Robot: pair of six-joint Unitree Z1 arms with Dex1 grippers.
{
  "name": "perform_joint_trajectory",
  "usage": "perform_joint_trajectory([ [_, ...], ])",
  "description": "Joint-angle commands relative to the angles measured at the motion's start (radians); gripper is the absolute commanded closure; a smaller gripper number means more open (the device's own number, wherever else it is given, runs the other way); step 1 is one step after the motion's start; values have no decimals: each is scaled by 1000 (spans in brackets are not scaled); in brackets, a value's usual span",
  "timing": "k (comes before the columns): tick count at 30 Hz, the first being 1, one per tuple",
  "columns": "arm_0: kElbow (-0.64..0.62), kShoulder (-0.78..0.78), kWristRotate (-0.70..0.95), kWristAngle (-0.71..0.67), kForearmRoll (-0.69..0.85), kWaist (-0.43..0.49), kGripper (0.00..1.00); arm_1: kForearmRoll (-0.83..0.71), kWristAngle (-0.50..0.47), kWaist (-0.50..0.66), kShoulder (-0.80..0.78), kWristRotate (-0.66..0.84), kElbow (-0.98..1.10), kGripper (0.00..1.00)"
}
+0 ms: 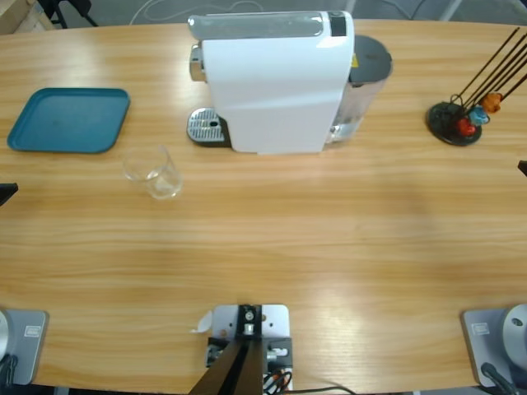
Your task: Pour coffee
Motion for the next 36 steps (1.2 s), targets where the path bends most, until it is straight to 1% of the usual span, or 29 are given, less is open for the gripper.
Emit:
perform_joint_trajectory([
  [1,31,10,-5,-13,-9,-11,0,3,6,11,-3,12,31,0],
  [5,30,18,-2,-13,-11,-11,0,3,11,11,1,12,31,0],
  [7,8,50,-15,-15,-13,-9,0,3,15,11,2,12,31,0],
  [9,-40,128,-64,-51,-23,-9,0,2,19,11,8,12,31,0],
  [11,-70,211,-147,-63,-47,-9,0,-2,25,11,13,12,32,0],
  [13,-76,293,-210,-79,-109,-9,4,-2,33,11,12,11,33,0],
  [15,-77,356,-239,-79,-188,-4,53,-14,37,11,20,10,38,0],
  [17,-90,411,-281,-79,-271,30,75,-15,39,11,15,10,39,0],
  [18,-104,438,-306,-81,-297,47,103,-15,37,11,8,10,40,0],
  [19,-121,466,-339,-83,-316,63,107,-16,36,11,2,10,40,0],
  [22,-194,533,-399,-113,-322,121,82,-17,34,11,-8,10,42,0],
  [23,-221,552,-423,-148,-322,140,87,-17,34,11,-9,10,42,0],
  [26,-305,639,-462,-310,-317,189,92,-22,33,11,-10,10,43,0],
  [28,-346,675,-546,-329,-301,204,54,-22,32,11,-14,10,44,0],
  [29,-364,693,-576,-334,-301,209,90,-22,31,11,-14,10,44,0],
  [30,-383,717,-603,-350,-300,215,182,-23,31,11,-17,10,45,0],
  [31,-401,746,-629,-378,-300,221,231,-24,32,11,-20,10,45,0],
  [32,-419,770,-645,-406,-301,232,224,-26,33,11,-22,10,46,0],
  [34,-442,801,-671,-416,-308,250,139,-29,31,11,-26,10,48,0],
  [36,-456,825,-685,-424,-312,255,139,-29,31,11,-28,10,49,0],
])
